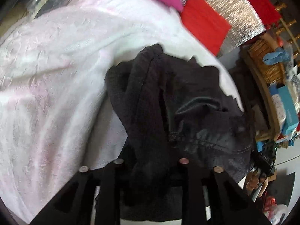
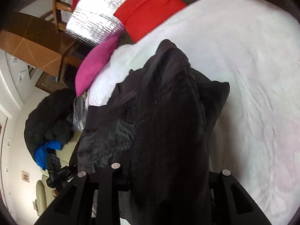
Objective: Fold large clothes
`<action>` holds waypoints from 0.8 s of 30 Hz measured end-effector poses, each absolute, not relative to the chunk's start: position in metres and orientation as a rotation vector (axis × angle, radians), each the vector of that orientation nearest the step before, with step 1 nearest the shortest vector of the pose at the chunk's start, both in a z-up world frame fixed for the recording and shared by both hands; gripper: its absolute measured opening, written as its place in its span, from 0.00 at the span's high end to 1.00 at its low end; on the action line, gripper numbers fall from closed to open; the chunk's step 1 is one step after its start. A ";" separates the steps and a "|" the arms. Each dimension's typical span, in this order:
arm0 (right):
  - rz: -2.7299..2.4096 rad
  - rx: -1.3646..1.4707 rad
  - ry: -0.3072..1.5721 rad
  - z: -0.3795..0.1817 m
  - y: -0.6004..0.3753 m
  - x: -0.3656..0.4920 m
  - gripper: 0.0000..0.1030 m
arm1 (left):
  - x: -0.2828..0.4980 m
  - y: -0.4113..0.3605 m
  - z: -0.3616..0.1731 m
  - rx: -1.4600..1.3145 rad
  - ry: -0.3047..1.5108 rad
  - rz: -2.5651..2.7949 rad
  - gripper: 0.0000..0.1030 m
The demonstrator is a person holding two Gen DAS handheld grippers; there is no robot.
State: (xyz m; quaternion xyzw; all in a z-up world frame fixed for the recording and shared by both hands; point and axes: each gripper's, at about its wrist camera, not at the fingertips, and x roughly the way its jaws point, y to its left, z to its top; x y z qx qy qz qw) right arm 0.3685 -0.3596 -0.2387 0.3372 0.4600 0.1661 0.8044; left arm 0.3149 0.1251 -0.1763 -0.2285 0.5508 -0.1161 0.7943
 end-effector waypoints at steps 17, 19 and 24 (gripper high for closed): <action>0.158 0.564 0.850 -0.177 -0.390 0.434 0.25 | 0.413 0.115 -0.120 -0.443 0.955 -0.112 0.24; 0.154 0.507 0.901 -0.186 -0.376 0.464 0.25 | 0.418 0.112 -0.136 -0.445 0.995 -0.105 0.24; 0.156 0.387 1.056 -0.221 -0.354 0.526 0.25 | 0.437 0.094 -0.164 -0.392 1.069 -0.084 0.24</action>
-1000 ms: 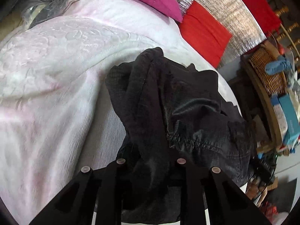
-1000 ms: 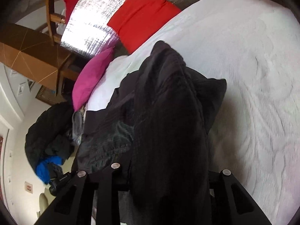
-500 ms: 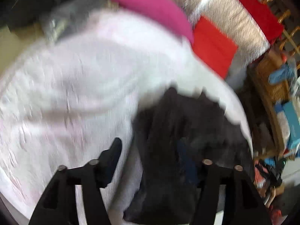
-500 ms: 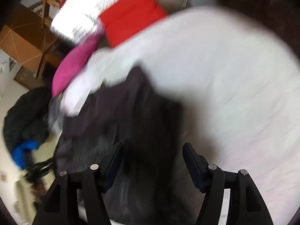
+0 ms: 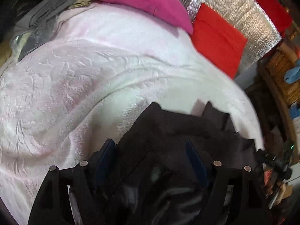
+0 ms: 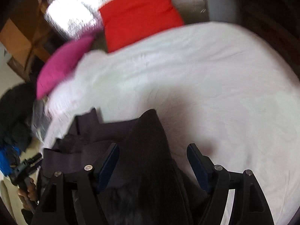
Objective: Fold large clothes
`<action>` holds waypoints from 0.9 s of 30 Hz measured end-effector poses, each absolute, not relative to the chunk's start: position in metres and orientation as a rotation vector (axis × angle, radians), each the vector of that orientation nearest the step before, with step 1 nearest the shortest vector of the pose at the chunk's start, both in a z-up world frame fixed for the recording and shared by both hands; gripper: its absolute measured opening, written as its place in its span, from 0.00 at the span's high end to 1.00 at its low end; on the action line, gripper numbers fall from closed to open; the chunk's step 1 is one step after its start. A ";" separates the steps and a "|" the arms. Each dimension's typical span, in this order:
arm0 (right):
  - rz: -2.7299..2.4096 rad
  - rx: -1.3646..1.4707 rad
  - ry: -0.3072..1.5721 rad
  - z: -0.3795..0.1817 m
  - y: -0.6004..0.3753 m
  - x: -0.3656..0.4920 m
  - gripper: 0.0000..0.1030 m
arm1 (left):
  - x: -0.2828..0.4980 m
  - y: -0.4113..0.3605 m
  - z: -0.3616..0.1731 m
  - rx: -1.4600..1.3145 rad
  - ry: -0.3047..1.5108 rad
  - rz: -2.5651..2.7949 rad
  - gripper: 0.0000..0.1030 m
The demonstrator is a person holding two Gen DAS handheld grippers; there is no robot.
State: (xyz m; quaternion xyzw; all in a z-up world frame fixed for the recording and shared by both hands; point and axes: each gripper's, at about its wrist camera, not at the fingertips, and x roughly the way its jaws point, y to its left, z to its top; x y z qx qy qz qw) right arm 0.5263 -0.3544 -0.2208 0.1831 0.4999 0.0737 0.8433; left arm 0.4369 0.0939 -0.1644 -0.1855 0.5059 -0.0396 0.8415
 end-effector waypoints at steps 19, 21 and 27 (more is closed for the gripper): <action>-0.128 0.162 0.822 -0.206 -0.328 0.538 0.94 | 0.443 0.115 -0.185 -0.495 0.966 0.111 0.83; -0.145 0.271 0.885 -0.237 -0.345 0.547 0.94 | 0.445 0.115 -0.194 -0.492 0.993 0.120 0.81; -0.006 0.597 0.792 -0.234 -0.383 0.513 0.93 | 0.436 0.102 -0.171 -0.420 0.971 0.115 0.45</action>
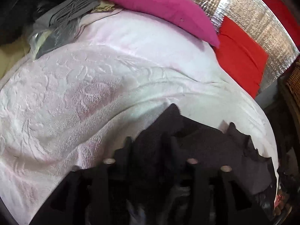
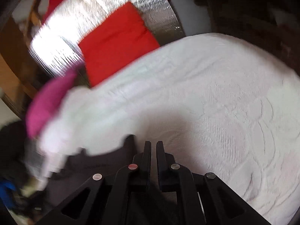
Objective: Fold large clothes
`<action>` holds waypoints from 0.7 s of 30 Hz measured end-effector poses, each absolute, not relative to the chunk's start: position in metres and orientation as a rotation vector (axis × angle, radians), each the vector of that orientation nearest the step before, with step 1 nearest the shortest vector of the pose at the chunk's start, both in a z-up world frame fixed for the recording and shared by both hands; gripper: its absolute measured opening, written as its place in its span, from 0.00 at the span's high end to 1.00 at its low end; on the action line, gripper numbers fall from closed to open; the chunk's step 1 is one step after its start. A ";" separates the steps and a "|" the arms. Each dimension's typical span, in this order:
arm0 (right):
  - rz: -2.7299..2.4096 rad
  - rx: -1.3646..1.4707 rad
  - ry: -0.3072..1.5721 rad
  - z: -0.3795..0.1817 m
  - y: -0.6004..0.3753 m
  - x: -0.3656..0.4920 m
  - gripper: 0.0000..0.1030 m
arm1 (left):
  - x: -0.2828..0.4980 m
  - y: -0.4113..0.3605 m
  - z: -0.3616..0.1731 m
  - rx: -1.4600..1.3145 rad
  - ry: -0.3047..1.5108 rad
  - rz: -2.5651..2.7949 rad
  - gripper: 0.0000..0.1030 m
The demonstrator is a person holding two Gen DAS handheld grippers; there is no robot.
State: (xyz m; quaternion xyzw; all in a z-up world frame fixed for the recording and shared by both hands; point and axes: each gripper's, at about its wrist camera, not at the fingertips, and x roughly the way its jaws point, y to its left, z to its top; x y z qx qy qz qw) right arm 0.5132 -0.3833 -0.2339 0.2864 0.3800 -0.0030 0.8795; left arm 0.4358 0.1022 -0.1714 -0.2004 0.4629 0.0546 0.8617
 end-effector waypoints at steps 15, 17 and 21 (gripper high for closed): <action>0.120 0.551 0.887 -0.211 -0.377 0.362 0.91 | 0.337 0.094 -0.127 -0.209 0.971 0.088 0.28; 0.158 0.565 0.891 -0.210 -0.371 0.347 0.91 | 0.323 0.101 -0.136 -0.207 0.997 0.114 0.28; 0.150 0.521 0.930 -0.217 -0.356 0.333 0.91 | 0.312 0.114 -0.161 -0.207 1.078 0.166 0.27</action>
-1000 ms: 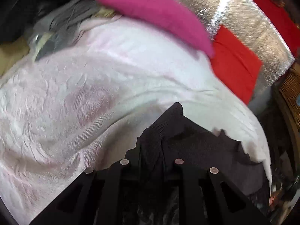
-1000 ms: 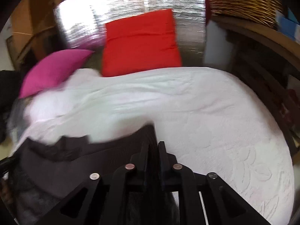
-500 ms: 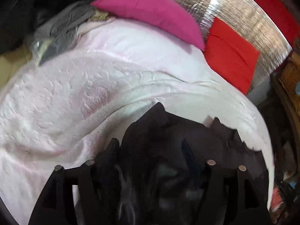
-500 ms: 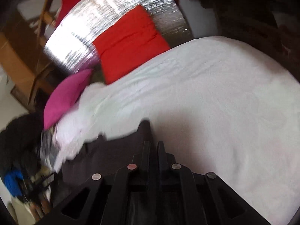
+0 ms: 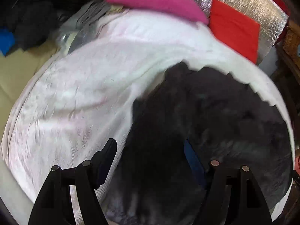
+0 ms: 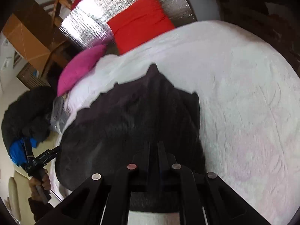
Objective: Fold large clothes
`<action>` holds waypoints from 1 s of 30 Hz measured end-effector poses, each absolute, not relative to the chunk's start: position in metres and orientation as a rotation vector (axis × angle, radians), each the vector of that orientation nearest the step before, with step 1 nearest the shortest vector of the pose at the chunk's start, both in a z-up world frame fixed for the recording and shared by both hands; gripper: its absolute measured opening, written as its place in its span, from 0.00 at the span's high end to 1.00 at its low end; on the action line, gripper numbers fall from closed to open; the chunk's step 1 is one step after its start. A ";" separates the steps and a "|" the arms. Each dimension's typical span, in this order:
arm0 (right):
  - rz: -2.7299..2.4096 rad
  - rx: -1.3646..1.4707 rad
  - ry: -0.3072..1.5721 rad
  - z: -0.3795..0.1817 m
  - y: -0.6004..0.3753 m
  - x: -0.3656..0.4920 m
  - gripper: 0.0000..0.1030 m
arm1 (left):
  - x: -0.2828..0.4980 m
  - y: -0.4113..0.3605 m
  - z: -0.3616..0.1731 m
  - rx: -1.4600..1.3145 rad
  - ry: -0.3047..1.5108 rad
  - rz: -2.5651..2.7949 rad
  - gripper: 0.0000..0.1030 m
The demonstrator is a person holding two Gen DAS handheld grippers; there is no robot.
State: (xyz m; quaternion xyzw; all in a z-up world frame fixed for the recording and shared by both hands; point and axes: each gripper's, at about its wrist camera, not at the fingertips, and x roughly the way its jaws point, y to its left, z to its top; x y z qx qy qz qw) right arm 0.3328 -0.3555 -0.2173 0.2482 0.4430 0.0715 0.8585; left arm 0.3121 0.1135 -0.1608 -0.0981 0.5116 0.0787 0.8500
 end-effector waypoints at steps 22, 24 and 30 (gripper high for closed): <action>0.273 0.335 0.659 -0.185 -0.256 0.295 0.28 | 0.234 0.016 -0.140 0.006 0.893 -0.024 0.16; 0.286 0.302 0.689 -0.190 -0.240 0.301 0.34 | 0.235 0.002 -0.150 0.040 0.922 -0.033 0.16; 0.296 0.187 0.904 -0.233 -0.208 0.321 0.44 | 0.237 -0.017 -0.171 0.128 0.938 -0.034 0.12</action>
